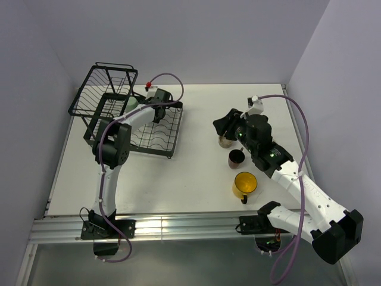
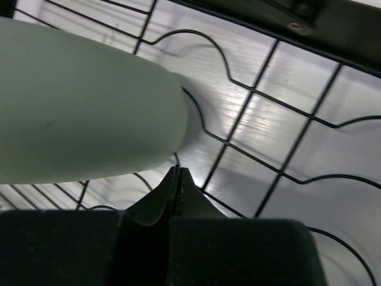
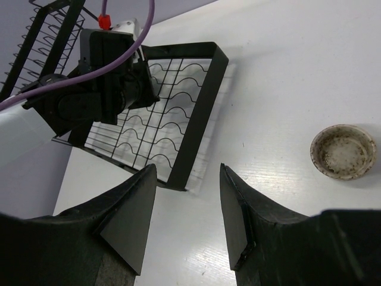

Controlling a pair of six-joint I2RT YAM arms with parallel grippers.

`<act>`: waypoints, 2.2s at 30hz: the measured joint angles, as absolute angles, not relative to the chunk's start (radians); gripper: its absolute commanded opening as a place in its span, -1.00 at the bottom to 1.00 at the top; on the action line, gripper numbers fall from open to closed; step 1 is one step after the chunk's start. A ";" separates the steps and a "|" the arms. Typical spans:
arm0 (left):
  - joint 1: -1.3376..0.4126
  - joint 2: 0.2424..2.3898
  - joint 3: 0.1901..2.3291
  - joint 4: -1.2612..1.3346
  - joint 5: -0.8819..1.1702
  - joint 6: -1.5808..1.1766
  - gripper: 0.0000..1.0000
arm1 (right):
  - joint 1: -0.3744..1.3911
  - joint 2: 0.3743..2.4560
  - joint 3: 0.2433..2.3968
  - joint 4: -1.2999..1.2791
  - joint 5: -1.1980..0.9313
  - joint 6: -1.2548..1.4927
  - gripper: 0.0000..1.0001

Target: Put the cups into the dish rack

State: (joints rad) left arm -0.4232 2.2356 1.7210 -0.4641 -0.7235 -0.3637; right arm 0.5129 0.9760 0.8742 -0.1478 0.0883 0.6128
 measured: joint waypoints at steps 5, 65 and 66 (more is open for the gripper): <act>-0.415 2.243 1.744 -0.499 -0.775 -0.364 -0.99 | 0.513 0.976 0.874 -0.148 0.089 0.608 0.08; -0.478 2.178 1.898 -0.483 -0.782 -0.353 -0.51 | 0.510 0.956 0.852 -0.211 0.170 0.594 0.11; -0.487 2.146 1.878 -0.490 -0.761 -0.368 -0.41 | 0.510 0.956 0.853 -0.221 0.181 0.594 0.12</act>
